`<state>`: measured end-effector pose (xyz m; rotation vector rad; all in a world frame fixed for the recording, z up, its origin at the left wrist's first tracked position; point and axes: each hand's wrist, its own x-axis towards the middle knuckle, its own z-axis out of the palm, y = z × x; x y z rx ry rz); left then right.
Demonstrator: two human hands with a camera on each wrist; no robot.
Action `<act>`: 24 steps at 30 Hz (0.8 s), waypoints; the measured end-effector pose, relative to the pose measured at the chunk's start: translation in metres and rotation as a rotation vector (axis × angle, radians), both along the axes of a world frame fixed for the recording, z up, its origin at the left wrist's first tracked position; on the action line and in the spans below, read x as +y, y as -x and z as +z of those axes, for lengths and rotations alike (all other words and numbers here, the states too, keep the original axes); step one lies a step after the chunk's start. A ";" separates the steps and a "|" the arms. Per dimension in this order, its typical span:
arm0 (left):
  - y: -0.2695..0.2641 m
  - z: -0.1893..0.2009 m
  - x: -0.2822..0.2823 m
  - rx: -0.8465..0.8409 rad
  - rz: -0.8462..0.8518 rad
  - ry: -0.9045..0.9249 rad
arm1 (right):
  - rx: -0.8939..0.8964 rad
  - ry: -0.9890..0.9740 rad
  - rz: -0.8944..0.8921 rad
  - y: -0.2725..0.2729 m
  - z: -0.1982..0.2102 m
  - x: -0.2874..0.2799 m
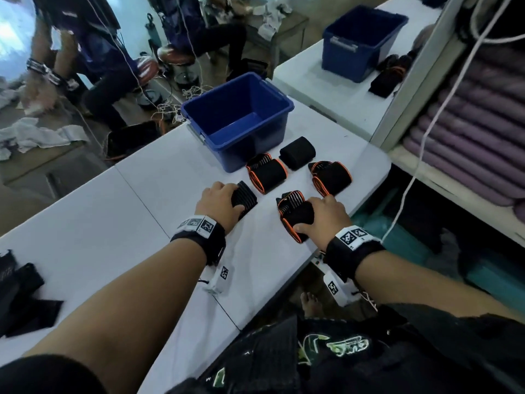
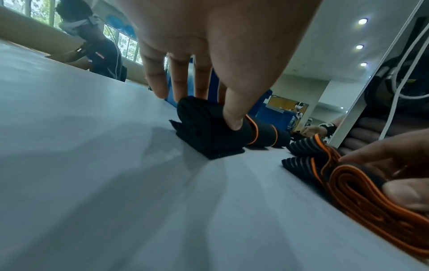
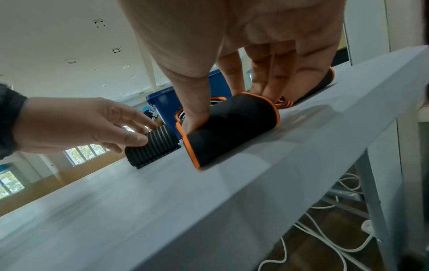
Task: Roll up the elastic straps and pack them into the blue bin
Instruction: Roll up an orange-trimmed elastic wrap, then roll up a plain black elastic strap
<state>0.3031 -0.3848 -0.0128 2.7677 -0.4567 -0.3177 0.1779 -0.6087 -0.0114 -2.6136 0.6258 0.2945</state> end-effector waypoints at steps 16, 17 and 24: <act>0.002 -0.009 0.011 0.036 0.086 0.134 | -0.067 -0.112 -0.127 -0.022 0.017 -0.024; 0.003 -0.010 0.015 0.036 0.117 0.165 | -0.088 -0.123 -0.132 -0.023 0.022 -0.026; 0.018 -0.013 0.086 0.009 0.294 0.231 | -0.119 -0.149 0.047 -0.041 0.050 0.017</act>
